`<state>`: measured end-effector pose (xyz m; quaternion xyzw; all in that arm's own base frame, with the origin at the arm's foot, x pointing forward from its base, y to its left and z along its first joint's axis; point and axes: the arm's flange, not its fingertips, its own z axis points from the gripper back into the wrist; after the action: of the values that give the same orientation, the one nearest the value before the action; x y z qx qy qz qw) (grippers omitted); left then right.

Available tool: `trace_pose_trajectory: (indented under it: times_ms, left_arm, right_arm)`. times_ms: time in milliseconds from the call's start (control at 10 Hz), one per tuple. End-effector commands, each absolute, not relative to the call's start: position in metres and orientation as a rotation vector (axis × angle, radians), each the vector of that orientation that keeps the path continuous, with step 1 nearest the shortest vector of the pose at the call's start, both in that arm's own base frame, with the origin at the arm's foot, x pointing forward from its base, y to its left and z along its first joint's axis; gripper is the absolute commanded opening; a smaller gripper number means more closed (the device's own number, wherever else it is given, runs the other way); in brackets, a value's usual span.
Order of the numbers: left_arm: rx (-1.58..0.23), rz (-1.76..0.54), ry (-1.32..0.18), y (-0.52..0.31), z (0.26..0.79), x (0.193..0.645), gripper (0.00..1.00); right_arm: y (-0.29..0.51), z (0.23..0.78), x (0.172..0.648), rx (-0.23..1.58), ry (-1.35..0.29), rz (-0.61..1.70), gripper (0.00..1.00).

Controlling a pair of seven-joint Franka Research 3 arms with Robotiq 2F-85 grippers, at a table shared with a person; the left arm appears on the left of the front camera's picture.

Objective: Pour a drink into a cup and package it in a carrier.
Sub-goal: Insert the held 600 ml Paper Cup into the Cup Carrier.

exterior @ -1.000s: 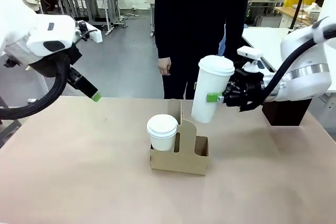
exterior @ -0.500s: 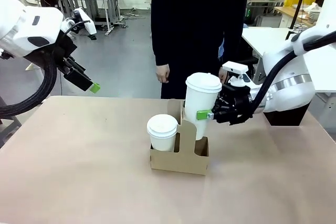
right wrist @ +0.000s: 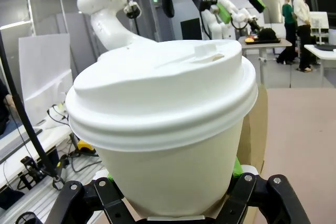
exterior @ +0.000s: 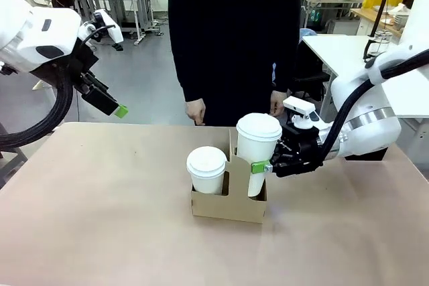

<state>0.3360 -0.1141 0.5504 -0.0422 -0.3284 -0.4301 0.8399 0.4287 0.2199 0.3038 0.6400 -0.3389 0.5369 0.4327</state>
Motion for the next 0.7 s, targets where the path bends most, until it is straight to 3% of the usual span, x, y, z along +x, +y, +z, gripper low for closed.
trace_pose_trajectory:
  times_ms: [0,600]
  left_arm:
    - [-0.078,-0.89,-0.695,-0.115,0.552,0.335,1.0]
    - [-0.078,-0.89,-0.695,-0.115,0.552,0.335,1.0]
  right_arm:
    - [0.225,0.289,0.425,1.558,-0.876,1.384,0.81]
    - [0.213,0.259,0.424,1.479,-0.963,1.436,0.81]
